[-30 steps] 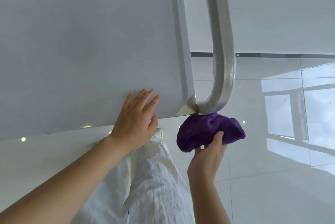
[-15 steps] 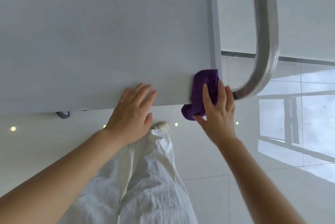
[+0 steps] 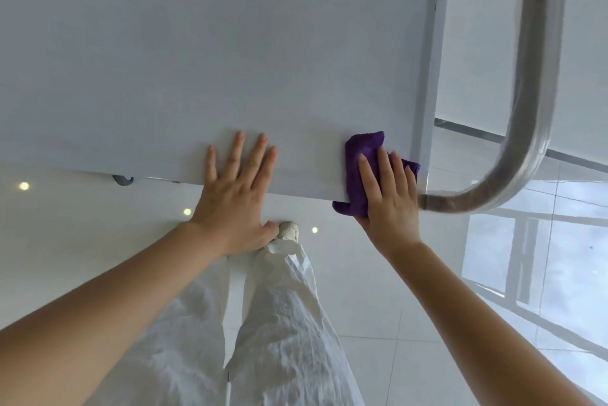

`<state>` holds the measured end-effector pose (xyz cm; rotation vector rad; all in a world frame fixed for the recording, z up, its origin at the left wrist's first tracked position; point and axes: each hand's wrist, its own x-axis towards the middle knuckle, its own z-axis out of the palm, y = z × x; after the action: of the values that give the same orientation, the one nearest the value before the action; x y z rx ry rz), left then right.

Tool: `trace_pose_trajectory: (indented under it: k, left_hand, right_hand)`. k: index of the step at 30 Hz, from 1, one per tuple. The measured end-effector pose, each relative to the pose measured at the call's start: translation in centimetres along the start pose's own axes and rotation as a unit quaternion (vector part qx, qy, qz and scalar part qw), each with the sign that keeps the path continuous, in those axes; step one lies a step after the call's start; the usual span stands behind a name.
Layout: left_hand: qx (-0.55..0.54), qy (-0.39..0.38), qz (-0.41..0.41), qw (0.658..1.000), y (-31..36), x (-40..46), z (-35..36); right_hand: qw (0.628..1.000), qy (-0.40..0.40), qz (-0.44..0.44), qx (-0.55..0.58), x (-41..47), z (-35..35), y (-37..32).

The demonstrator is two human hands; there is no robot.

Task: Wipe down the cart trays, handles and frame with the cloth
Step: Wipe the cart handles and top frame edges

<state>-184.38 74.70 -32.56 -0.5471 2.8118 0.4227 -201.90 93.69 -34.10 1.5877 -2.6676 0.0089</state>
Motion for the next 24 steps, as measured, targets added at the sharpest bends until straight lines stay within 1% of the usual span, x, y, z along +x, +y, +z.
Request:
trace_pose_trajectory:
  k: [7, 11, 13, 15, 18, 19, 21, 24]
  left_hand:
    - [-0.005, -0.015, -0.017, 1.0, 0.6, 0.2, -0.4]
    - [-0.009, -0.029, -0.027, 0.999, 0.7, 0.2, -0.3]
    - [-0.009, -0.041, -0.025, 0.999, 0.8, 0.4, -0.7]
    - [-0.027, -0.052, -0.019, 0.998, 0.4, 0.5, -1.1]
    - [-0.08, -0.059, 0.011, 0.995, -1.4, 0.5, -2.1]
    - [-0.094, -0.054, 0.015, 0.994, -2.6, 0.1, -2.3]
    - [-0.102, -0.018, -0.004, 0.995, -5.8, -1.1, -2.5]
    - [-0.065, 0.044, -0.095, 0.992, -11.9, -4.0, -2.5]
  right_hand:
    - [0.999, -0.01, -0.031, -0.003, 2.0, -0.1, -3.1]
    - [1.0, -0.007, -0.024, -0.004, 3.6, 0.1, -7.2]
    - [1.0, -0.003, -0.003, 0.004, 4.4, 0.2, -8.9]
    - [1.0, 0.0, 0.013, 0.009, 4.7, 0.2, -9.9]
    - [1.0, -0.002, 0.007, 0.008, 4.9, 0.1, -10.0]
    - [1.0, -0.007, 0.007, 0.007, 5.0, 0.1, -10.0]
    - [1.0, -0.022, 0.015, 0.005, 5.0, -0.1, -10.2]
    - [0.999, -0.033, 0.026, 0.009, 5.0, -0.3, -10.4]
